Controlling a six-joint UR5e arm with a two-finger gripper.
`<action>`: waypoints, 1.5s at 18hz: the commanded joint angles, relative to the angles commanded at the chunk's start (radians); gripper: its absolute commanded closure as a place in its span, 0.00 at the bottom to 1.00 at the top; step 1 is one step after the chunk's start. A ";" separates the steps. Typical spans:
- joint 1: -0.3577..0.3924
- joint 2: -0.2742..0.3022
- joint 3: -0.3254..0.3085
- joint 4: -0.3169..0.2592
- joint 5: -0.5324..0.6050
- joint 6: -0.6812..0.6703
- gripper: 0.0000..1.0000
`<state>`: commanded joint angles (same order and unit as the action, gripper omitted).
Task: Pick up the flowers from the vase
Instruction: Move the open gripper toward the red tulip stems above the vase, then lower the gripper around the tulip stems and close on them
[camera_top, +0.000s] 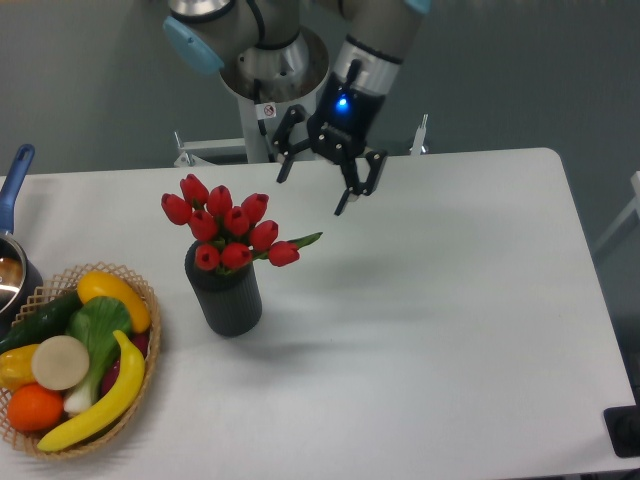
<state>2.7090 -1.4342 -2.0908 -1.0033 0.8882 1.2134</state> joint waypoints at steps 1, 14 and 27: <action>-0.011 -0.011 0.000 0.008 0.000 0.000 0.00; -0.094 -0.040 -0.029 0.068 -0.006 -0.077 0.00; -0.120 -0.063 -0.009 0.098 -0.040 -0.176 0.00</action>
<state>2.5894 -1.4971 -2.1000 -0.9051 0.8483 1.0370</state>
